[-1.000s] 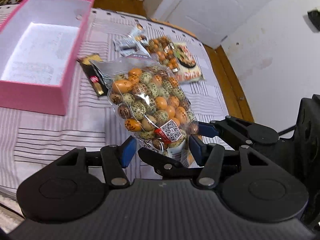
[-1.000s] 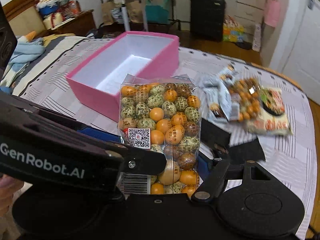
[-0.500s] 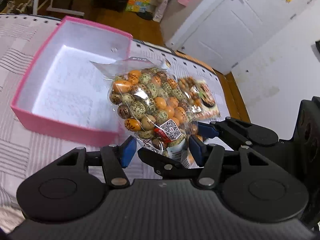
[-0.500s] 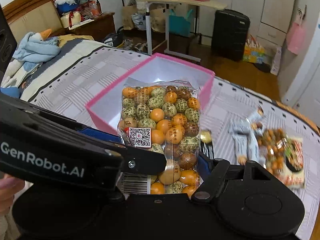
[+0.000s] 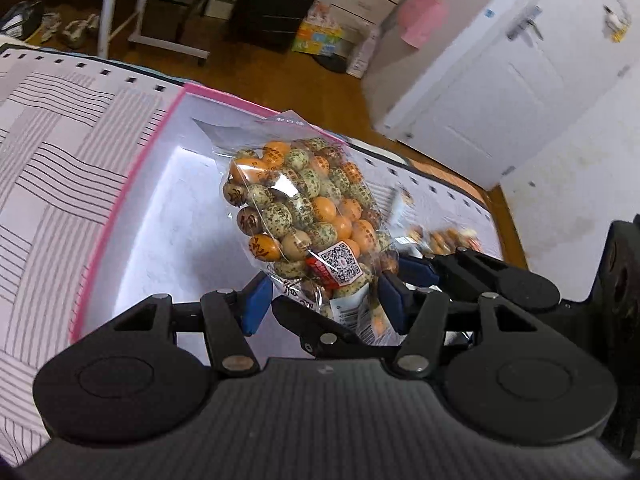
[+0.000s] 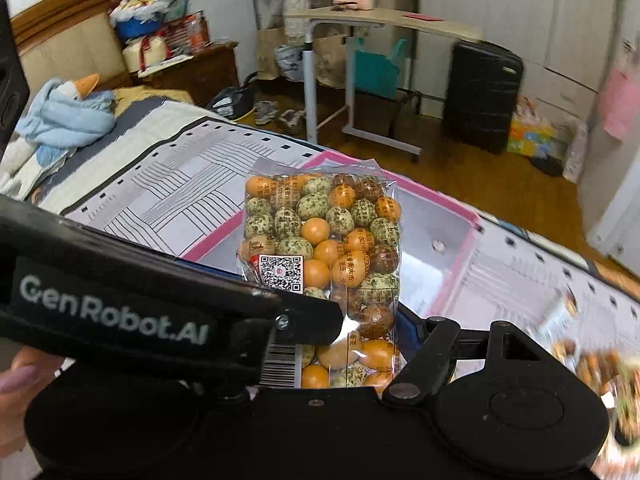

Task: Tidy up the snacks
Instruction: 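Carry the peanut bag into the pink box and open the left tool, then lift the left tool out of the box toward the black pouch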

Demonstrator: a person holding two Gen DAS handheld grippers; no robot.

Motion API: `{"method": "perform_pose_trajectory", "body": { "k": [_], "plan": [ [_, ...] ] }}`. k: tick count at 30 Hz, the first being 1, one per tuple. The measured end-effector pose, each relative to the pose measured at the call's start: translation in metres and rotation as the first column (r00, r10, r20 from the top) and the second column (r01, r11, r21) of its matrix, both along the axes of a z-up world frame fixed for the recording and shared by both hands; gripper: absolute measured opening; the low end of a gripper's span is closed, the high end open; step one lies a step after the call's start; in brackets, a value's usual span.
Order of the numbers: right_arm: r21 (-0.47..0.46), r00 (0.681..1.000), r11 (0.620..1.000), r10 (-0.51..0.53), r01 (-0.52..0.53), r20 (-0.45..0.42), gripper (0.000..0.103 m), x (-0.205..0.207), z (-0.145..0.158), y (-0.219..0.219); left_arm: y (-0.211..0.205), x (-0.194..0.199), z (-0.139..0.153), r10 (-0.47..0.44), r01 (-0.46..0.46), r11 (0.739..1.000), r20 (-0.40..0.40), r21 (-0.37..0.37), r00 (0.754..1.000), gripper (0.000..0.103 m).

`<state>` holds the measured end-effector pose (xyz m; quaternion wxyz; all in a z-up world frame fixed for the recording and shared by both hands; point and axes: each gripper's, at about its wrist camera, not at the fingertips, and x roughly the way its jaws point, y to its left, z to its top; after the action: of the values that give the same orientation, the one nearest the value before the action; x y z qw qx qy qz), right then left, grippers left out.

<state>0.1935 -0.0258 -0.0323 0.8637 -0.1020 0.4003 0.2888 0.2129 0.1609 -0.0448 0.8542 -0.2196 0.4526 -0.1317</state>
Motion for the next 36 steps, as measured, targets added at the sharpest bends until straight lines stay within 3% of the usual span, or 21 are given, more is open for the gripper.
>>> {"method": "perform_pose_trajectory", "body": {
  "k": [10,19,22,25,30,36],
  "plan": [
    [-0.172,0.962,0.949,0.272,-0.264,0.022,0.078,0.059,-0.039,0.037,0.035,0.058,-0.060,0.119,-0.136,0.984,-0.140,-0.117,0.983,0.056],
    [-0.252,0.923,0.891,0.386,-0.377,-0.018,0.079,0.072,-0.056,0.043,0.035,0.082,-0.094,0.120,-0.154,0.979,-0.233,-0.135,0.965,0.057],
    [-0.290,0.925,0.884,0.379,-0.366,-0.011,0.087,0.077,-0.061,0.049,0.031,0.085,-0.099,0.132,-0.169,0.976,-0.245,-0.136,0.961,0.057],
    [-0.298,0.931,0.890,0.364,-0.345,0.012,0.088,0.074,-0.059,0.052,0.022,0.082,-0.096,0.137,-0.157,0.985,-0.219,-0.077,0.966,0.059],
    [-0.329,0.928,0.891,0.361,-0.314,0.091,0.088,0.053,-0.046,0.048,0.015,0.070,-0.074,0.137,-0.134,0.990,-0.099,0.032,0.986,0.062],
    [-0.288,0.939,0.919,0.316,-0.268,0.133,0.088,0.026,-0.021,0.027,0.015,0.051,-0.038,0.081,-0.080,0.995,-0.021,0.065,0.996,0.063]
  ]
}}
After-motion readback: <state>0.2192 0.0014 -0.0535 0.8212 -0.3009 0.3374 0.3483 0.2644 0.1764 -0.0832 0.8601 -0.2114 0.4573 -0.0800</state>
